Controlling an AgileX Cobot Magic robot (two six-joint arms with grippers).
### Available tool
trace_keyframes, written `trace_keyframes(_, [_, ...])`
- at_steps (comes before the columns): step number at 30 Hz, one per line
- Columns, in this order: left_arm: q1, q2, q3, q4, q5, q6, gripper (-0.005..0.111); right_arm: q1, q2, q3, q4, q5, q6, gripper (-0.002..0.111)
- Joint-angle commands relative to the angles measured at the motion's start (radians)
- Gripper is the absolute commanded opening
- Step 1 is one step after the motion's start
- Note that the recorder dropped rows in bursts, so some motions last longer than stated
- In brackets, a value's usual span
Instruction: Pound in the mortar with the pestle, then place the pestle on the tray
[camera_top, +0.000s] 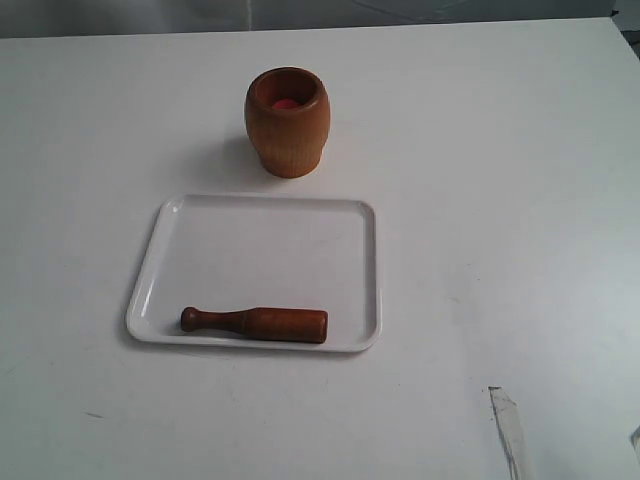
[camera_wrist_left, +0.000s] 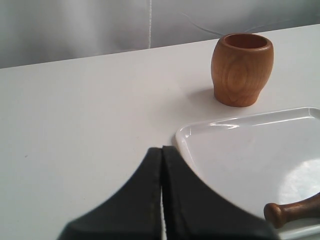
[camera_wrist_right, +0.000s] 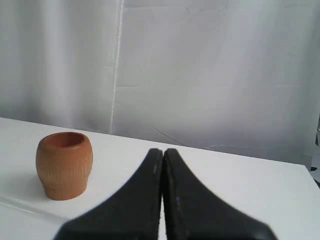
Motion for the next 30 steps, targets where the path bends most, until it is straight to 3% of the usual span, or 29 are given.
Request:
trace_keyframes(1, [-0.008,-0.001,0.001,-0.007,-0.003,-0.008,0.000,-0.009,-0.005,0.005,0.112,0.024,-0.010,0.000])
trace_keyframes(7, [-0.008,-0.001,0.001,-0.007,-0.003,-0.008,0.000,-0.009,-0.005,0.004,0.293,0.024,-0.165,0.000])
trace_keyframes(14, [-0.008,-0.001,0.001,-0.007,-0.003,-0.008,0.000,-0.009,-0.005,-0.001,0.068,0.036,-0.021,0.000])
trace_keyframes(30, [-0.008,-0.001,0.001,-0.007,-0.003,-0.008,0.000,-0.009,-0.005,-0.001,0.048,0.068,-0.114,0.000])
